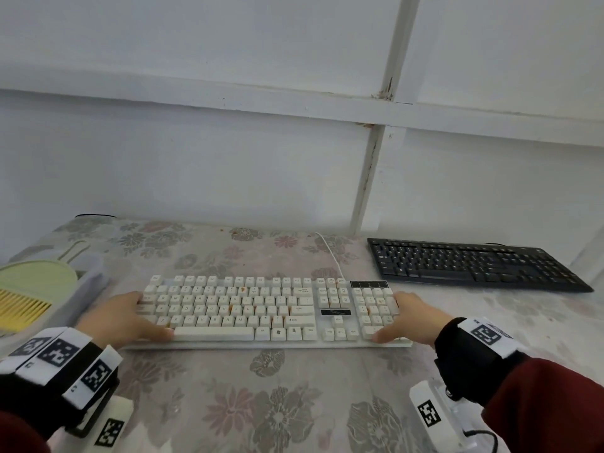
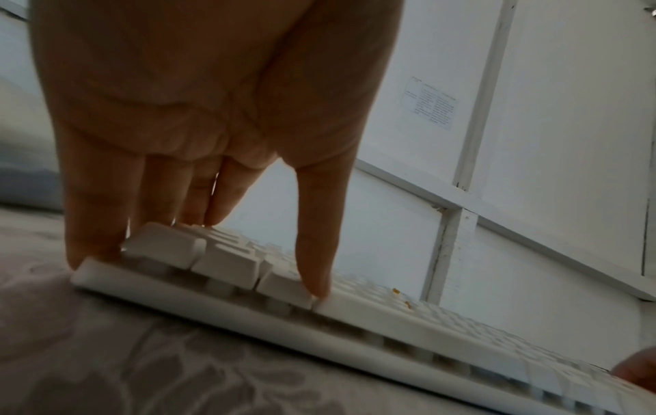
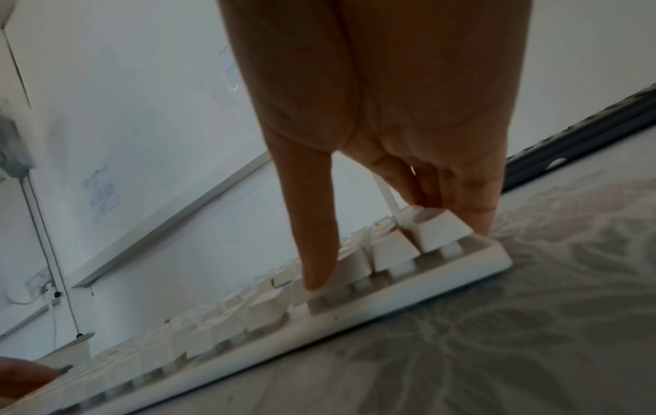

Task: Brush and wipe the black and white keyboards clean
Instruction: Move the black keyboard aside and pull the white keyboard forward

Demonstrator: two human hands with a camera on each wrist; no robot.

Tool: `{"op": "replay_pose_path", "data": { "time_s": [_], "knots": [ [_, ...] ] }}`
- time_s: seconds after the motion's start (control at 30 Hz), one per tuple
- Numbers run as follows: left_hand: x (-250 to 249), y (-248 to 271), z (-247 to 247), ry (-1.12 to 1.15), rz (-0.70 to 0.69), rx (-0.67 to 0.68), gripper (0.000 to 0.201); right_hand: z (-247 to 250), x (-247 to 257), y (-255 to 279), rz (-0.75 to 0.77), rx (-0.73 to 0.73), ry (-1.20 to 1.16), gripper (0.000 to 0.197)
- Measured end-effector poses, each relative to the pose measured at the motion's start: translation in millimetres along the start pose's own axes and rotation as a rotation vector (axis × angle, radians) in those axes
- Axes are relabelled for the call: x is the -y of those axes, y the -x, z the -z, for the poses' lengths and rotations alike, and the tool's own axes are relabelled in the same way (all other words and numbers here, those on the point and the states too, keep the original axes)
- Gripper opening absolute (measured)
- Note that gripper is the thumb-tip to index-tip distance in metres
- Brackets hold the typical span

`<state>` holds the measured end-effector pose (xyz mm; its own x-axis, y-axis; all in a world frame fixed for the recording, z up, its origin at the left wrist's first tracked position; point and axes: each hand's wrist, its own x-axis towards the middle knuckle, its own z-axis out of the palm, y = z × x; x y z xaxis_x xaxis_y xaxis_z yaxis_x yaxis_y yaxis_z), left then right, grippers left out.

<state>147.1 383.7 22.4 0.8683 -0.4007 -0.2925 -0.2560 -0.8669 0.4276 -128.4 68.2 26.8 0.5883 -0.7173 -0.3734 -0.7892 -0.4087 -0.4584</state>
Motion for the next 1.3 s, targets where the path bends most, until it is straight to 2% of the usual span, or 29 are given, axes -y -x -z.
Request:
{"op": "replay_pose_path", "data": {
  "time_s": [0.07, 0.2, 0.3, 0.43, 0.67, 0.77, 0.87, 0.97, 1.1, 1.17, 1.23, 1.3],
  "knots": [
    [-2, 8, -3, -0.004, -0.005, 0.001, 0.1, 1, -5, 11, -0.013, 0.005, -0.002, 0.078],
    [-5, 22, -10, -0.028, -0.014, -0.006, 0.101, 1, -27, 18, -0.001, 0.011, -0.048, 0.09],
    [-10, 30, -15, -0.016, -0.023, 0.004, 0.102, 4, -37, 33, 0.011, 0.021, -0.074, 0.069],
    [-21, 39, -23, -0.012, -0.038, 0.012, 0.089, 11, -47, 48, 0.026, 0.023, -0.112, 0.045],
    [-22, 54, -24, 0.004, -0.053, 0.014, 0.089, 6, -61, 52, 0.025, 0.005, -0.136, 0.062],
    [-16, 58, -23, 0.011, -0.07, 0.013, 0.094, 6, -61, 54, 0.044, 0.006, -0.133, 0.081],
    [-13, 59, -23, 0.001, -0.078, 0.023, 0.099, 4, -62, 54, 0.041, 0.006, -0.144, 0.068],
    [-13, 59, -22, 0.003, -0.087, 0.031, 0.098, 2, -63, 54, 0.057, -0.011, -0.142, 0.087],
    [-9, 58, -20, 0.005, -0.115, 0.069, 0.109, 4, -58, 61, 0.046, -0.016, -0.136, 0.048],
    [-6, 58, -18, 0.009, -0.131, 0.083, 0.107, 5, -56, 61, 0.027, -0.022, -0.099, 0.041],
    [-4, 58, -15, 0.014, -0.147, 0.095, 0.098, 6, -48, 66, 0.004, -0.04, -0.046, 0.045],
    [0, 57, -11, 0.02, -0.18, 0.116, 0.092, 7, -29, 73, -0.001, -0.063, 0.044, 0.069]
  ]
}}
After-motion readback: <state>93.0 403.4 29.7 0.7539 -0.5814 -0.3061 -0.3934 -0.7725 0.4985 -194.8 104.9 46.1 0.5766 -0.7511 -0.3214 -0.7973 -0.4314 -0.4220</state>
